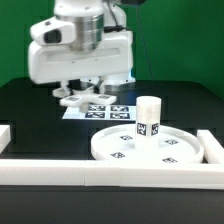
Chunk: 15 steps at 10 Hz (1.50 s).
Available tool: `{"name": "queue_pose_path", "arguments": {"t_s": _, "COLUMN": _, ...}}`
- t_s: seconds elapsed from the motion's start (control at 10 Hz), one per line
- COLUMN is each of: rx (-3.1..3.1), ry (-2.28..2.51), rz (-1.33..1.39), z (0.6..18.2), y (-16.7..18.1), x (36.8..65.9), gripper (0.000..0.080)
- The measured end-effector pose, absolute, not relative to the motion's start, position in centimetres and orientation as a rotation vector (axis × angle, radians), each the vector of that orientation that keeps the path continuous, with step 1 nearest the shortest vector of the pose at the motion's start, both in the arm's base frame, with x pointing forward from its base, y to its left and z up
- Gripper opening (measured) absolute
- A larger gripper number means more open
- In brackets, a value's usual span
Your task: Assemble round table
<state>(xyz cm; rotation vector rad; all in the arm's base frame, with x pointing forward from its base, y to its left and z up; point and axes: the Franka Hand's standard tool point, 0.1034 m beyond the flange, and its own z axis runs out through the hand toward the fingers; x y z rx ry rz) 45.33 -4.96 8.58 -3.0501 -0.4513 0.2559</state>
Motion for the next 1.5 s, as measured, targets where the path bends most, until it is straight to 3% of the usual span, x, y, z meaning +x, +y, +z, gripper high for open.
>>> {"name": "queue_pose_path", "arguments": {"t_s": 0.2, "rx": -3.045, "ry": -0.463, "rz": 0.26, "z": 9.7, "y": -3.7, "x": 45.7, "gripper": 0.0445}}
{"name": "queue_pose_path", "arguments": {"t_s": 0.6, "rx": -3.046, "ry": -0.461, "rz": 0.267, "z": 9.4, "y": -3.9, "x": 45.6, "gripper": 0.0445}}
{"name": "queue_pose_path", "arguments": {"t_s": 0.8, "rx": -3.024, "ry": -0.528, "rz": 0.29, "z": 12.4, "y": -1.8, "x": 47.6, "gripper": 0.0445}}
{"name": "queue_pose_path", "arguments": {"t_s": 1.1, "rx": -3.04, "ry": -0.568, "rz": 0.253, "z": 15.1, "y": 2.6, "x": 50.0, "gripper": 0.0445}}
{"name": "queue_pose_path", "arguments": {"t_s": 1.5, "rx": -3.034, "ry": -0.584, "rz": 0.26, "z": 14.6, "y": 2.2, "x": 49.9, "gripper": 0.0445}}
